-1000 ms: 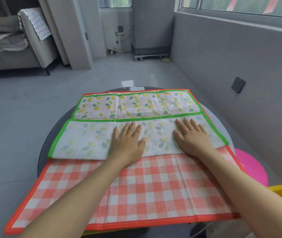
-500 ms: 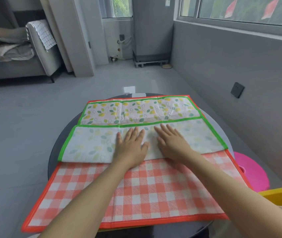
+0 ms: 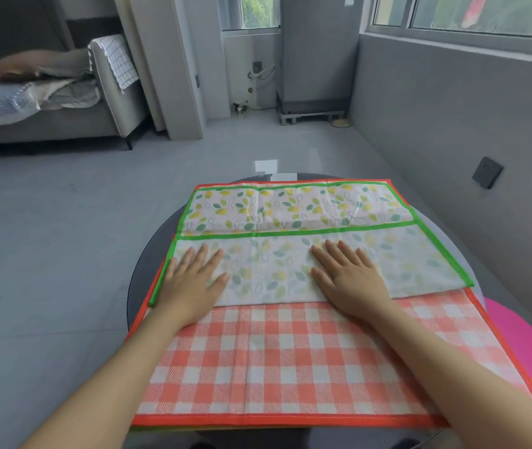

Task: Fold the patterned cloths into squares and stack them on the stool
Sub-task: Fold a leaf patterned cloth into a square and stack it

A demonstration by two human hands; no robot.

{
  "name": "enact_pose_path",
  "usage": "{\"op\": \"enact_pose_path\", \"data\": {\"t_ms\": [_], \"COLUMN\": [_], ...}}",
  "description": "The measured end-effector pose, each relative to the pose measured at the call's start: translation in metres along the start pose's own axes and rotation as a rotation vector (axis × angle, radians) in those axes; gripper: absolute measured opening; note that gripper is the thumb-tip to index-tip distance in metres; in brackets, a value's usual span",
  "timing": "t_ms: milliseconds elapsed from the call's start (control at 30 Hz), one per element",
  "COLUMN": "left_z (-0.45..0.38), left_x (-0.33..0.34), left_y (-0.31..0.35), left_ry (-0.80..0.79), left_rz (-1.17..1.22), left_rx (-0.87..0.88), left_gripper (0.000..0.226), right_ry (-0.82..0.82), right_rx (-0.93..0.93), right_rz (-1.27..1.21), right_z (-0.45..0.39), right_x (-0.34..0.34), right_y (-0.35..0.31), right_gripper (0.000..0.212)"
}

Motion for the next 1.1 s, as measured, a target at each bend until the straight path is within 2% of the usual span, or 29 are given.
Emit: {"op": "enact_pose_path", "data": {"t_ms": [200, 300, 400, 467, 567, 733, 967, 1100], "left_z": [0.003, 0.013, 0.029, 0.039, 0.045, 0.043, 0.041, 0.041], "left_x": [-0.002, -0.009, -0.017, -0.018, -0.015, -0.012, -0.011, -0.013], "left_y": [0.002, 0.015, 0.04, 0.057, 0.072, 0.079, 0.081, 0.083], "left_ry": [0.021, 0.041, 0.009, -0.02, 0.001, 0.049, 0.082, 0.106], "left_rz": [0.104, 0.355, 0.67, 0.763, 0.768, 0.89, 0.871, 0.823], "left_rx": [0.063, 0.133, 0.205, 0.24, 0.248, 0.158, 0.142, 0.166], "left_gripper": [0.054, 0.046, 0.019, 0.009, 0.011, 0.011, 0.009, 0.008], "right_ry": [0.031, 0.041, -0.016, -0.037, -0.042, 0.124, 0.29, 0.309], "right_rx": [-0.02, -0.105, -0.201, -0.237, -0.261, -0.216, -0.309, -0.298], "right_rz": [-0.029, -0.151, -0.244, -0.272, -0.305, -0.406, -0.361, -0.373], "right_z": [0.002, 0.011, 0.024, 0.032, 0.04, 0.045, 0.047, 0.045], "right_x": [-0.003, -0.01, -0.017, -0.023, -0.027, -0.024, -0.02, -0.02], "right_y": [-0.001, 0.004, 0.009, 0.013, 0.017, 0.022, 0.018, 0.015], "right_gripper": [0.052, 0.042, 0.035, 0.033, 0.031, 0.017, 0.01, 0.009]}}
Point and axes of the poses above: each hand's wrist, its own z-axis away from the middle knuckle, its own x-axis out of the palm, y = z × x, the point moved 4 cm from there along -z, towards the middle knuckle, and after that the axes turned 5 degrees about -y, right-handed, at the moved point
